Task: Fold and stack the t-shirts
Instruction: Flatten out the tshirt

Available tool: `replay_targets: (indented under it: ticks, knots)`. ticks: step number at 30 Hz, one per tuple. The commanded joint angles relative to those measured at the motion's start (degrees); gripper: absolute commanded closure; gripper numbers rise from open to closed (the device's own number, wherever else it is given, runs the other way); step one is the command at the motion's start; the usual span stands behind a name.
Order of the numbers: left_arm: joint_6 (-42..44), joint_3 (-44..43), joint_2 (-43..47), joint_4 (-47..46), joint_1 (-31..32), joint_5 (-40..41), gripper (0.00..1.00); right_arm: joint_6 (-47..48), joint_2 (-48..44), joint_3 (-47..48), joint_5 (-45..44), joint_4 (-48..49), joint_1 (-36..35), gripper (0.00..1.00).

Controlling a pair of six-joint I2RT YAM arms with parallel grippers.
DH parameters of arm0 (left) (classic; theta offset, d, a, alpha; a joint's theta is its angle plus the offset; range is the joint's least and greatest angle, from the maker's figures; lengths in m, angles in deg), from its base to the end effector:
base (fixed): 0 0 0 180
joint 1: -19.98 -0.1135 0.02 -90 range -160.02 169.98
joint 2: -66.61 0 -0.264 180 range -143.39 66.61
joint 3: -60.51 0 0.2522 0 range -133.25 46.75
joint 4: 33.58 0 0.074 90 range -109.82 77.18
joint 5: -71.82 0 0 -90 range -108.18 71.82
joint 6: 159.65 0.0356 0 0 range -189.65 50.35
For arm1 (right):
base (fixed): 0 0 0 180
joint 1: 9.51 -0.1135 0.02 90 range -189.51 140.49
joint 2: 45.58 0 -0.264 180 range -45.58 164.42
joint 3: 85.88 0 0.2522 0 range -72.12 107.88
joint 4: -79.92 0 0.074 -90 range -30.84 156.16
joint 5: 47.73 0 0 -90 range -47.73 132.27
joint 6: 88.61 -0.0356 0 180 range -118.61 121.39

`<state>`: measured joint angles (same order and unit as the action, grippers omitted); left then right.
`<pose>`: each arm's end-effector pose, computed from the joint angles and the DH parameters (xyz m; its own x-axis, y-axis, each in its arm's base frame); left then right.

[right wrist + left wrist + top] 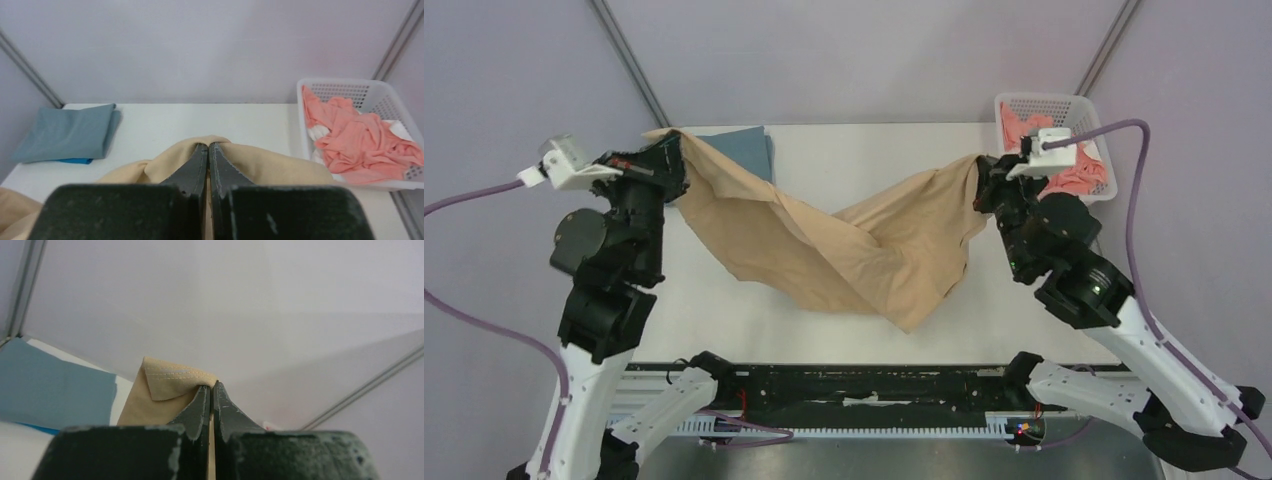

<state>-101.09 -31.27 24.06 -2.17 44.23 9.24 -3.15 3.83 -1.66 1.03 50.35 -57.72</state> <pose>0.0895 -0.0223 0.5153 0.2564 -0.6233 -0.7387 0.1155 0.7786 -0.6168 0.1212 0.1004 0.4672 0.0509 0.1463 -0.9879 -0.1276 0.9821 0.1388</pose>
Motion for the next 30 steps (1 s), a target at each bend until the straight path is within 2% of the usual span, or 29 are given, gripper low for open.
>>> replay_targets:
  ticks: [1,5,9,11,14,17,21,27,28,29,30]
  knots:
    - [6.0,-1.8,-12.5,-2.7,0.0,7.7,0.98,6.2,9.1,6.1,-5.6,0.5,3.1,1.0]
    - [8.6,-14.3,-25.9,-2.0,-2.5,3.8,0.98,7.1,17.3,12.8,8.9,3.8,13.5,1.0]
    - [10.2,-36.3,-39.7,7.2,-5.3,0.9,0.98,8.9,26.4,27.8,16.3,1.7,18.9,1.0]
    - [11.4,-45.4,-42.5,10.4,-5.9,0.4,0.98,9.3,29.0,34.3,17.7,0.2,20.5,1.0]
    - [13.0,-46.9,-40.1,12.0,-6.2,0.6,0.98,9.7,29.6,37.9,20.9,-2.2,22.4,1.0]
    - [12.4,-36.0,-32.3,10.9,-6.1,0.8,0.98,9.6,25.4,29.6,22.4,-2.6,23.4,1.0]
    - [5.5,-9.9,-17.9,12.9,-6.2,3.2,0.98,7.6,19.6,14.6,21.1,-4.1,25.7,1.0]
    - [-7.5,25.2,-1.2,16.6,-6.2,-2.0,0.97,7.6,23.9,8.1,21.7,-20.7,30.1,0.99]
    - [-9.2,29.8,0.6,16.3,-6.1,-2.8,0.93,7.7,25.7,6.8,20.6,-20.4,30.7,0.93]
    - [-11.6,32.6,1.4,16.2,-6.2,-3.9,0.82,8.0,28.0,6.5,20.1,-20.0,31.4,0.86]
    - [-11.5,34.6,1.4,15.7,-6.1,-5.2,0.63,8.2,30.4,6.8,19.3,-19.6,31.9,0.76]
